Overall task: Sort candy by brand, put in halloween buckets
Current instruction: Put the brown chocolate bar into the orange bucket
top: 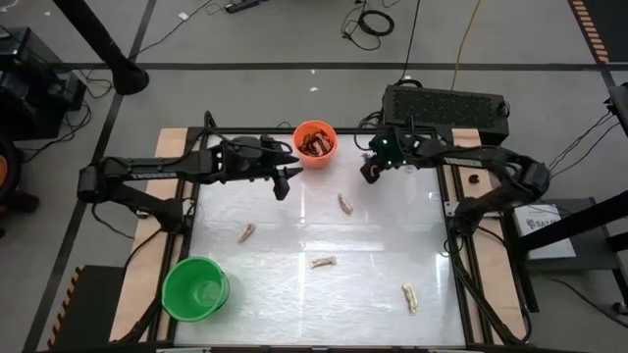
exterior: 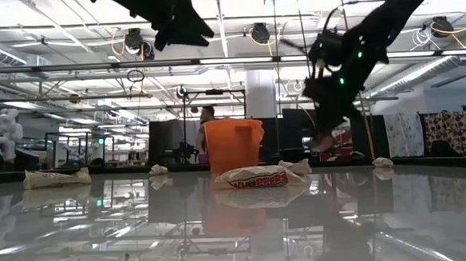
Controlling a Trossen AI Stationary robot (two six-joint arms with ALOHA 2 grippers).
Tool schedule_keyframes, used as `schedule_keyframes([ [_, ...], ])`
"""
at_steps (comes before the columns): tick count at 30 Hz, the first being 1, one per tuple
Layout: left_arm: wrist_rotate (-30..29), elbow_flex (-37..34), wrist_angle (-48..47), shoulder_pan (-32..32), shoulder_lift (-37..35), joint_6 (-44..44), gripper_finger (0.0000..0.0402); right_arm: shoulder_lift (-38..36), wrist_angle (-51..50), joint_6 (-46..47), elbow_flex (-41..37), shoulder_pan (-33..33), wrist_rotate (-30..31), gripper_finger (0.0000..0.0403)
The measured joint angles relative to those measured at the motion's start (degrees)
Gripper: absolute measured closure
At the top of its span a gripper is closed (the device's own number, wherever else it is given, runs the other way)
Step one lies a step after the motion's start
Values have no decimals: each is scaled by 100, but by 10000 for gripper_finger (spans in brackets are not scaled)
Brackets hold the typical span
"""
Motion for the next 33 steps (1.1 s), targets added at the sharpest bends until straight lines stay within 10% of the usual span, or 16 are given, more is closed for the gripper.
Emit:
schedule_keyframes([
  [14,377,-1,142,-174,314,303,242,-504,690,44,0,820,-1998,403],
  [33,1332,-10,699,-477,1293,1496,242,-504,1906,368,0,1826,-3007,402],
])
